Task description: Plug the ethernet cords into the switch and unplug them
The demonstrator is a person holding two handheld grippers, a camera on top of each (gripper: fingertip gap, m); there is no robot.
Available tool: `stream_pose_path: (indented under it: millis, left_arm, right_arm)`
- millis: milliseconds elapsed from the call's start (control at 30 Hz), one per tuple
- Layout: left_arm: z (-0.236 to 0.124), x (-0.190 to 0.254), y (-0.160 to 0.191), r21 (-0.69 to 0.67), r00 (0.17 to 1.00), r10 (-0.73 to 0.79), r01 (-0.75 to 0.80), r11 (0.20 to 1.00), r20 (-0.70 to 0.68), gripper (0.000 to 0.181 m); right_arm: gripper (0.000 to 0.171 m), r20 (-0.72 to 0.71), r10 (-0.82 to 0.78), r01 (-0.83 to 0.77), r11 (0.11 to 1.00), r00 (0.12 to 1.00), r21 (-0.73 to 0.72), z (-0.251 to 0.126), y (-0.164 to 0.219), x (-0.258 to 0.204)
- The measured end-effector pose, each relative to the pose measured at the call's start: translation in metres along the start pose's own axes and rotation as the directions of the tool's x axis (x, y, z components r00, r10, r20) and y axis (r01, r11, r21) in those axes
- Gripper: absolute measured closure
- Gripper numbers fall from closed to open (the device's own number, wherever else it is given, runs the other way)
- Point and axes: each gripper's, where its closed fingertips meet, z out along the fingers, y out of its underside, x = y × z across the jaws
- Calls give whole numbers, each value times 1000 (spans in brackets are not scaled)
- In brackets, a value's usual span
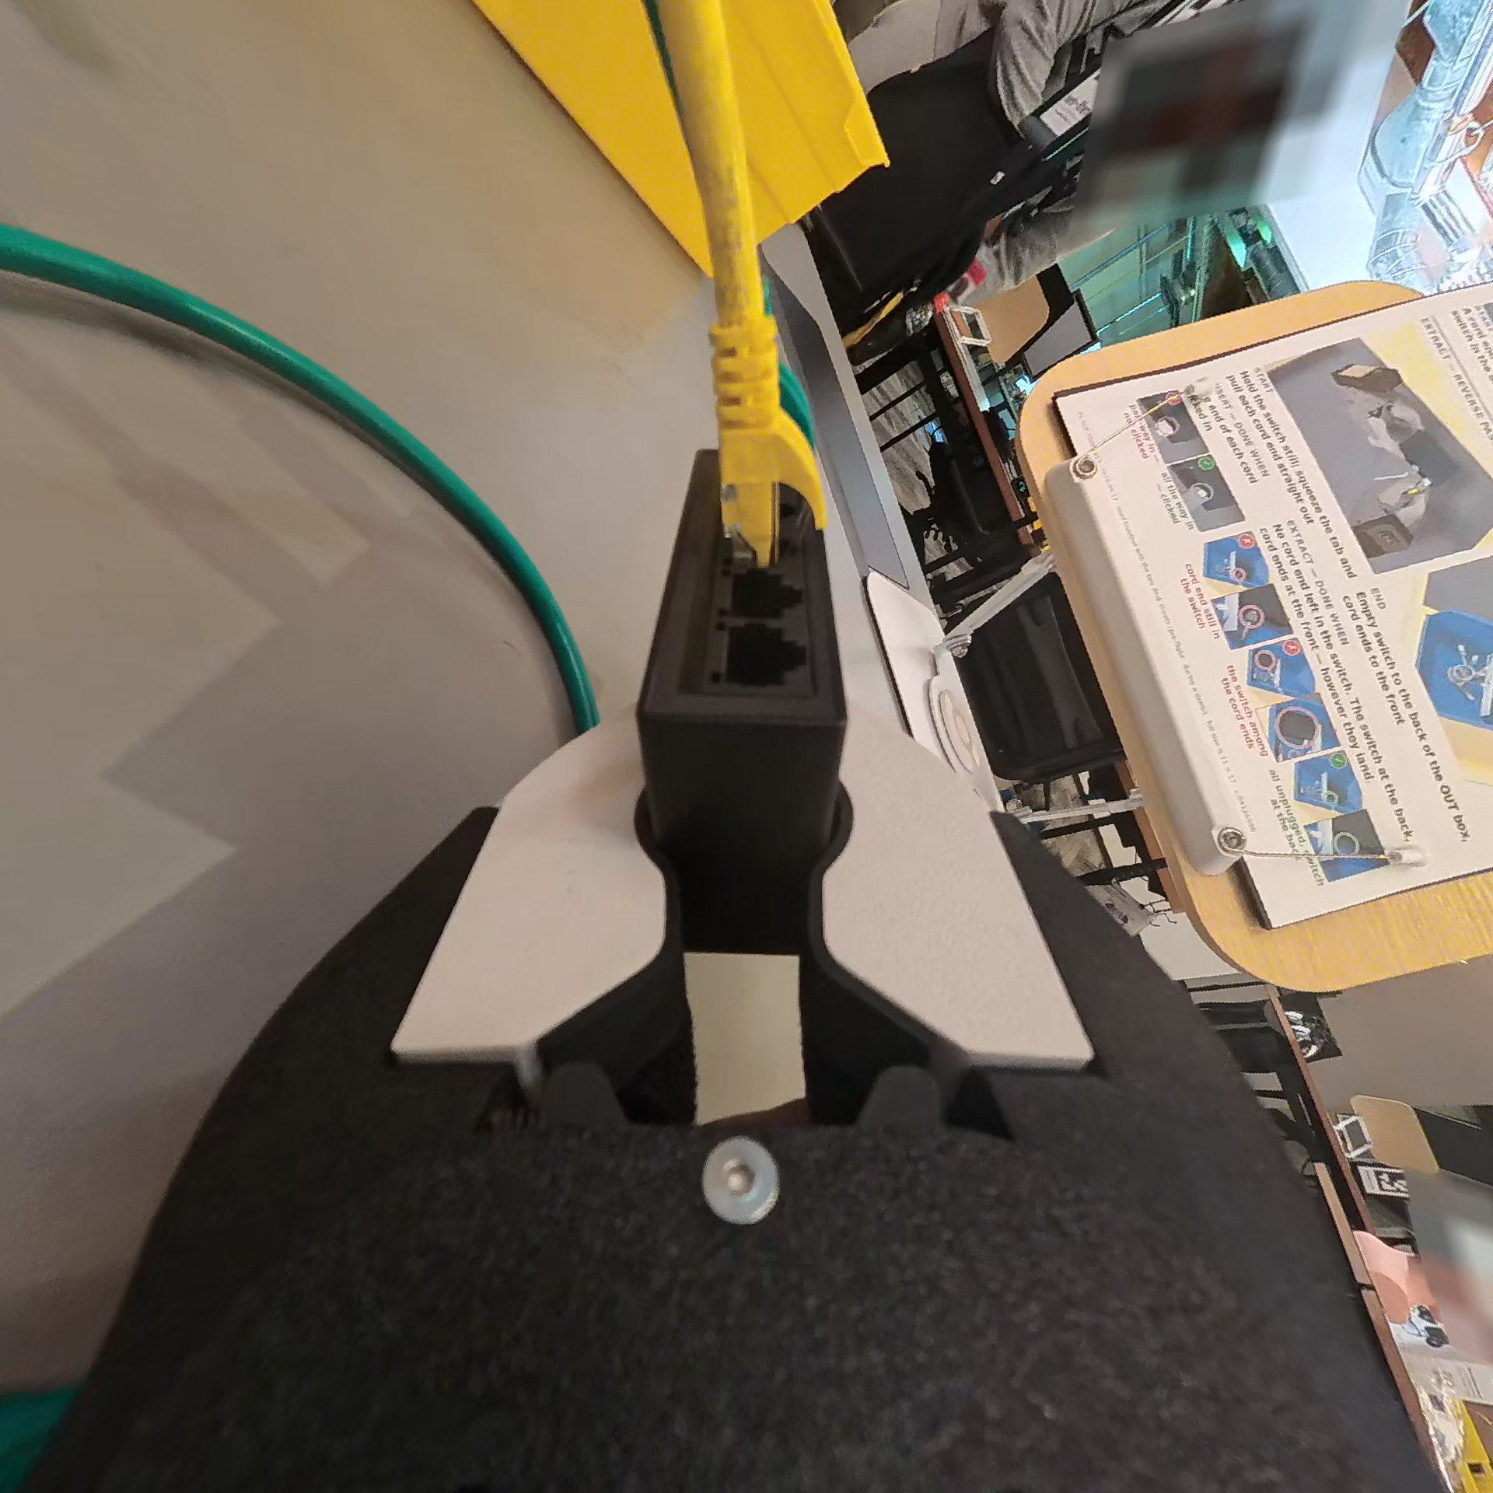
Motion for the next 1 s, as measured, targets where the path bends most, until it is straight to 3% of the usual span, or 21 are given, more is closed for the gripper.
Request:
stream_pose_path:
  millis: [733, 1000]
  left_arm:
    - [-3, 6, -9, 85, 994, -69, 76, 993, -89, 164]
    - [4, 3, -3, 37, 996, -70, 72, 997, -60, 169]
  right_arm:
    - [141, 6, 8, -8, 1000, 1000, 5, 0, 0, 0]
    - [141, 6, 6, -6, 1000, 1000, 4, 0, 0, 0]
